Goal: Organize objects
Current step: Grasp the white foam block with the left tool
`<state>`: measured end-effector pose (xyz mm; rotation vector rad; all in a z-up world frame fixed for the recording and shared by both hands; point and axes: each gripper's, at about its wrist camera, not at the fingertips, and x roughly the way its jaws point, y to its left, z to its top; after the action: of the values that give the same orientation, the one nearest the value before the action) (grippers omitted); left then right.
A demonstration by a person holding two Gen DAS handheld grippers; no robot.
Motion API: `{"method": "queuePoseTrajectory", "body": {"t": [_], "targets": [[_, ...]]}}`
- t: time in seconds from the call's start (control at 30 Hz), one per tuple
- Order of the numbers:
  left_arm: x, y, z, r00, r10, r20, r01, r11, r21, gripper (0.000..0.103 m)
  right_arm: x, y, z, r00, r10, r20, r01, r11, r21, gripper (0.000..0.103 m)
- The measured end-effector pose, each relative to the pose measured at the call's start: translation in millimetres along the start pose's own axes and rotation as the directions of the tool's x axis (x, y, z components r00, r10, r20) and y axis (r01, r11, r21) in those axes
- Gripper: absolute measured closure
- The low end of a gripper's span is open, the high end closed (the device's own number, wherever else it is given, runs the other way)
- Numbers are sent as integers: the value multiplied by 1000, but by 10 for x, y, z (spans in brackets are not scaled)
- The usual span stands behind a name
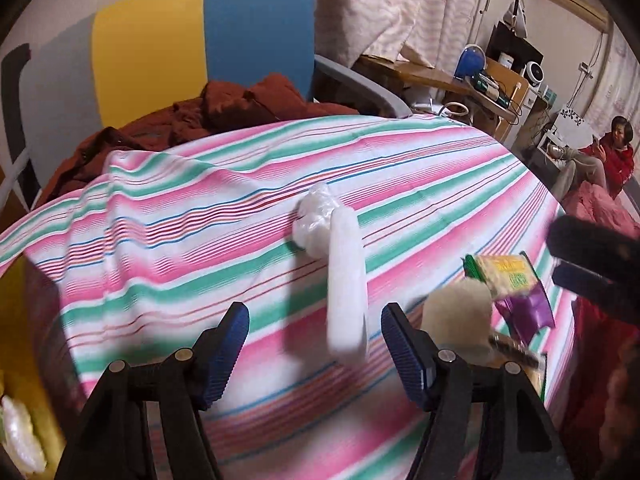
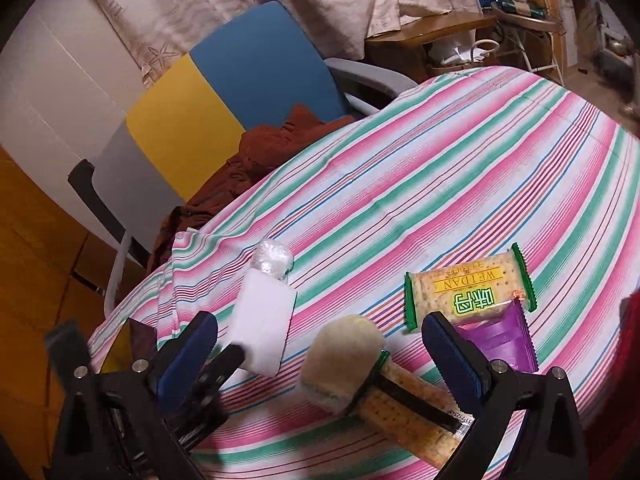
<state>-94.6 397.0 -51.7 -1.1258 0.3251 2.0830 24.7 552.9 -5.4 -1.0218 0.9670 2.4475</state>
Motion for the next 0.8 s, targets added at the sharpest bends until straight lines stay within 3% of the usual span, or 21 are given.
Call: {"method": "queuePoseTrajectory", "body": {"t": [0.1,0.17,0.23,0.4,0.63,0.8], "targets": [[214,-46,92,999,-45,-30,45,999,3,49,33,-7,2,1000,-1,-15,1,1000,2,0],[357,-60,105,997,-51,-62,51,999,-5,79,40,-9,4,1000,-3,-19,3,1000,0,0],[357,-47,58,994,-98,-56,97,995,-32,84,39,-9,0,1000,-7,-19,7,1000,-1,0],[74,-54,-237,995,-96,-11,95,995,-13,86,32,-4,-2,1000,-12,-15,12,1000,-9,0],[-342,103,-805,994,-87,70,93,993,-76,85,25,71,-20,1000,-17,-11,16,999,-52,0],[-411,93,-887,989,-111,94,116,992,-47,86,59,152,-45,1000,-17,-23,15,995,-95,0]]}}
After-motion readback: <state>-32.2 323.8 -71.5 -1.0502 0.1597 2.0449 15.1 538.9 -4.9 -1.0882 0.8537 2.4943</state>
